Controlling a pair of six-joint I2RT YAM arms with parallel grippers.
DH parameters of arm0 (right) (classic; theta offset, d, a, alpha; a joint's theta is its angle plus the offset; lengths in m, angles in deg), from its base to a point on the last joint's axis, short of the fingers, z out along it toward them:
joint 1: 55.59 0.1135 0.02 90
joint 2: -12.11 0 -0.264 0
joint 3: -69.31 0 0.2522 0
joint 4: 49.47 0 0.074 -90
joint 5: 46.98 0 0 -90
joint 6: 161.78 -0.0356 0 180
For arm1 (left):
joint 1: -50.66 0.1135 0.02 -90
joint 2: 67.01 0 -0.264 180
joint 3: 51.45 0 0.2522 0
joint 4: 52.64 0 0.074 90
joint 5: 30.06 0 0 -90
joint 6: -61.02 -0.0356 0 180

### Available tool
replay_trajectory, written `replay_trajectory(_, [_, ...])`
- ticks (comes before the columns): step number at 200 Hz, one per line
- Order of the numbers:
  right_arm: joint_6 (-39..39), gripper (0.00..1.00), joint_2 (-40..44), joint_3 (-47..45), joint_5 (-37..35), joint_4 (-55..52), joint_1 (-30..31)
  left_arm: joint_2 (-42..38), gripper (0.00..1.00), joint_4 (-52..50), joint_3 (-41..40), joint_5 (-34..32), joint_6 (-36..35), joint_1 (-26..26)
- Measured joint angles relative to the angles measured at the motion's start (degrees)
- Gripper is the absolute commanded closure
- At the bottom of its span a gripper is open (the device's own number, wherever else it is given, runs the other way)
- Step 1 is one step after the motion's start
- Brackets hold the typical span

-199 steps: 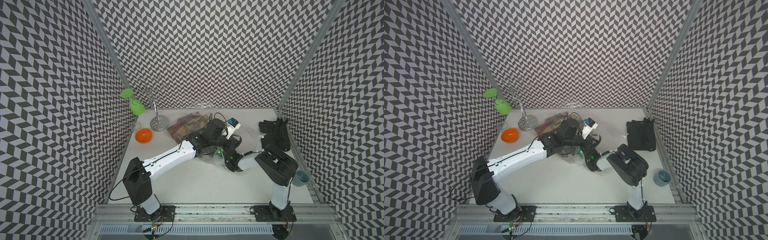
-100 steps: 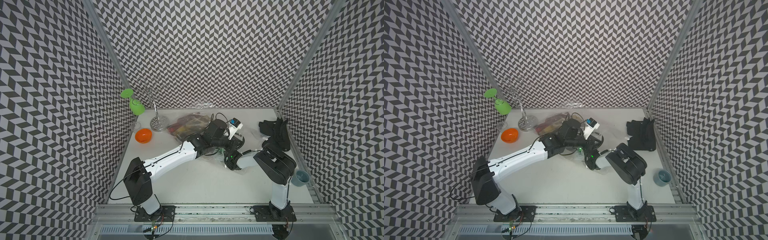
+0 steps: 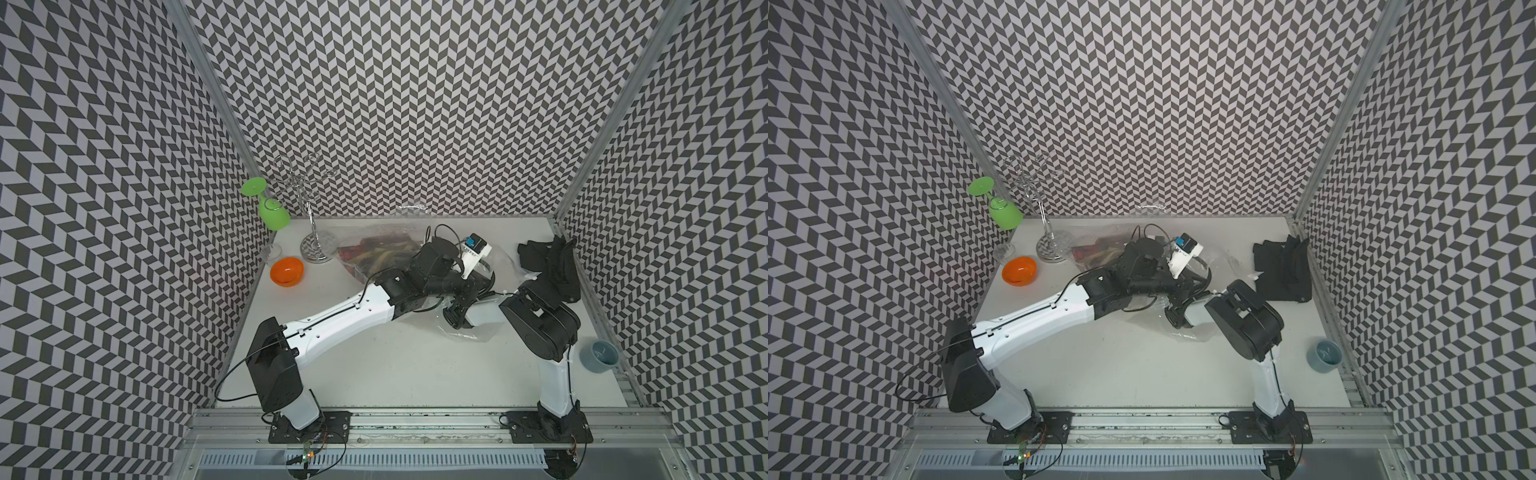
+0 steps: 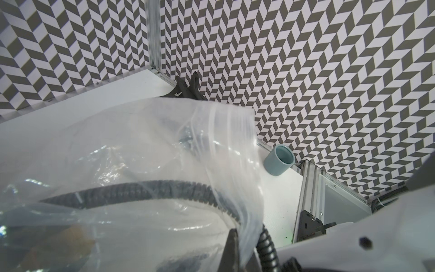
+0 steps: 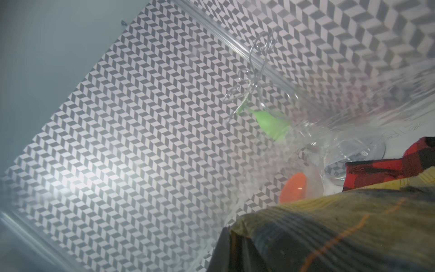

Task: Place the folded shirt into the vacuum bag
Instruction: Place the shirt in the vacuum bag.

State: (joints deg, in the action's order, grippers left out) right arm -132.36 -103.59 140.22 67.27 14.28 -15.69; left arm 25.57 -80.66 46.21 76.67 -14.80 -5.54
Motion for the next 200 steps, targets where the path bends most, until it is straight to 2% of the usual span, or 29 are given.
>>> replay_trajectory(49, [0.57,0.69,0.68,-0.09,-2.84,-2.56,-0.31,-0.28,1.00,1.33,-0.55,0.20,0.04,0.00])
replay_trajectory(100, [-4.70,0.58,-3.82,-2.29,-4.07,-2.93,0.87,0.04,1.00,-0.87,-2.71,-1.57,0.09,0.52])
replay_trajectory(170, [-8.66,0.56,-4.28,-4.00,-2.51,-5.49,1.73,0.42,1.00,-3.13,-2.91,-1.86,0.09,0.63])
replay_trajectory(179, [-9.09,0.53,-4.31,-4.13,-2.12,-5.73,1.75,0.42,1.00,-3.34,-2.91,-1.86,0.07,0.68])
replay_trajectory(200, [-10.49,0.36,-4.26,-5.79,-1.31,-5.68,1.95,0.42,1.00,-3.39,-3.52,-1.33,0.07,0.79])
